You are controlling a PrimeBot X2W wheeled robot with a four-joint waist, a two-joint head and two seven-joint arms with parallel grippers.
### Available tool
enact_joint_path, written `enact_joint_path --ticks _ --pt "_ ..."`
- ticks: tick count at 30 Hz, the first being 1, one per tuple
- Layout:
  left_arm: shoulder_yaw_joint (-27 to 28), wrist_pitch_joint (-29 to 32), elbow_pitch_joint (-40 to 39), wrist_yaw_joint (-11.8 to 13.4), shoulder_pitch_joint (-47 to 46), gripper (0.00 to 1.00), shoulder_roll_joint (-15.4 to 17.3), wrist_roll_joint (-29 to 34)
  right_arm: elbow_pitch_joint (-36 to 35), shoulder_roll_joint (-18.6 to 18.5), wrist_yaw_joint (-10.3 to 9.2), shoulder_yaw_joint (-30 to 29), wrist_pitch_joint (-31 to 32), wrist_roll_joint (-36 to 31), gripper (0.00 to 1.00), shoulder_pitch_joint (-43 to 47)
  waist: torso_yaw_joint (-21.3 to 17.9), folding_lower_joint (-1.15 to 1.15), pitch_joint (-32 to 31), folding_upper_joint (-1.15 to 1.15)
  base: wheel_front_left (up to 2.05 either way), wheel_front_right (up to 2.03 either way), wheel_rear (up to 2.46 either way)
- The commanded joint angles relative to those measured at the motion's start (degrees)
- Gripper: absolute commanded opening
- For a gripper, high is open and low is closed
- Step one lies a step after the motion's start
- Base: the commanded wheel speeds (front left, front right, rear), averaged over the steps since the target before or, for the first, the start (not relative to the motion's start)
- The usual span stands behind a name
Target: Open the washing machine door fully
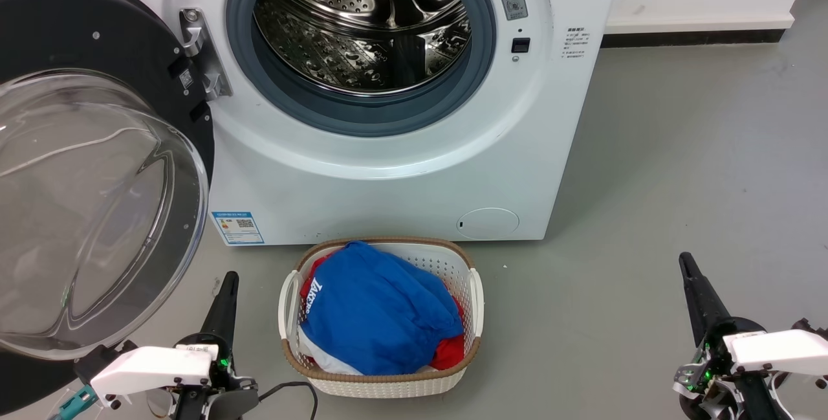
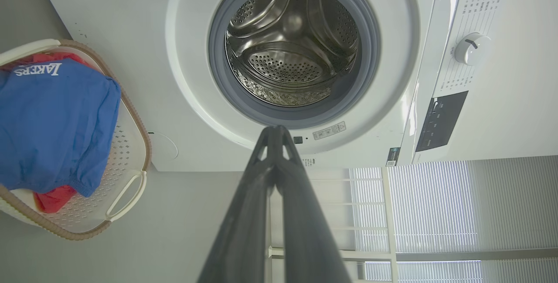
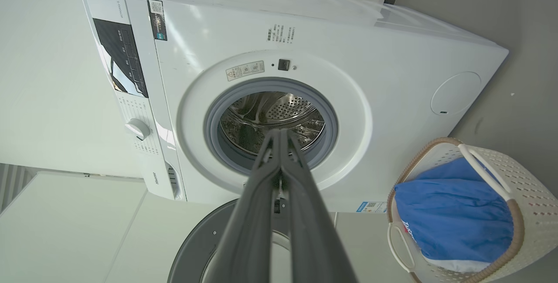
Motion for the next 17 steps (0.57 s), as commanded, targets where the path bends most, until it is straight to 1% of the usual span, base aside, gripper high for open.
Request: enact_joint_path --ticks 1,17 --pt "0.5 0.46 -0.34 -0.43 -1.14 0.0 -0.03 -1.14 0.1 -0.15 0.0 -0.18 0.28 1.53 0.0 -1.2 0.04 0.0 0.0 0.0 0.0 0.0 0.0" --pt "1.82 2.09 -0.53 -1.43 -1.12 0.0 -0.92 -6.51 0.75 -0.02 0.0 -0.86 1.3 8.01 0.0 -1.56 0.38 0.0 -0.03 0.0 0.0 0.0 0.0"
